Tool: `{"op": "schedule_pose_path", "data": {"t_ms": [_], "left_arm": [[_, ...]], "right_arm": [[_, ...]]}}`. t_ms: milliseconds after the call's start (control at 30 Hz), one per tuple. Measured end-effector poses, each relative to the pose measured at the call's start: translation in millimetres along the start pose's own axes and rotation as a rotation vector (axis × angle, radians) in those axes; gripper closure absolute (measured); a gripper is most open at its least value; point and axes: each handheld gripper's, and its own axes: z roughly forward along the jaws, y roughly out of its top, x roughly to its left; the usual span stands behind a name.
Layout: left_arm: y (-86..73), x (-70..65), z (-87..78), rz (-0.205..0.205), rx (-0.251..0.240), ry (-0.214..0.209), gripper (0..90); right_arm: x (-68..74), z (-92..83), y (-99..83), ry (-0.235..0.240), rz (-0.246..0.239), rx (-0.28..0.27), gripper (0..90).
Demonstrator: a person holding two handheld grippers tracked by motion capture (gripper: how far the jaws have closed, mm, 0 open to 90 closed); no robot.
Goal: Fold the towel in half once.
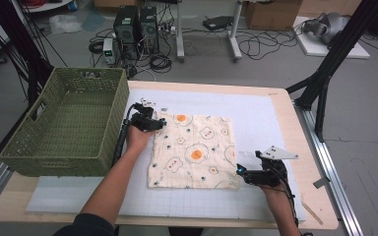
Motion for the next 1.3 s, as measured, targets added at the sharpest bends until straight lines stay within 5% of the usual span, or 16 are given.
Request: {"op": "schedule_pose_path", "data": {"t_ms": [167,267,433,667,800,1100,1300], "left_arm": [[-1.2,0.1,1.9,0.0,0.0,-0.005,46.5],[-1.6,4.8,-0.2,-0.027,-0.005,-0.014,66.3],[-2.5,6.7,-1.0,-0.022,-0.009,-0.047,84.8],[-2.9,8.0,-1.7,-0.017,-0.01,-0.063,86.9],[-2.9,9.4,-2.2,-0.028,-0.008,-0.074,86.9],[-2.8,11.4,-4.8,-0.037,-0.004,-0.092,86.9],[-3.9,13.4,-3.3,-0.036,-0.008,-0.094,86.7]], "right_arm": [[-2.7,9.6,5.7,0.006,-0.008,0.009,10.8],[-5.6,20.8,11.3,0.03,-0.005,0.016,10.7],[-11.5,44.1,28.8,0.047,0.002,0.043,10.8],[-27.0,73.3,63.5,0.054,-0.002,0.074,10.8],[-36.1,87.1,79.5,0.037,-0.008,0.041,11.0],[-53.8,119.5,75.4,-0.054,0.036,0.11,38.6],[-59.2,131.4,75.3,-0.086,0.058,0.134,46.3]]}}
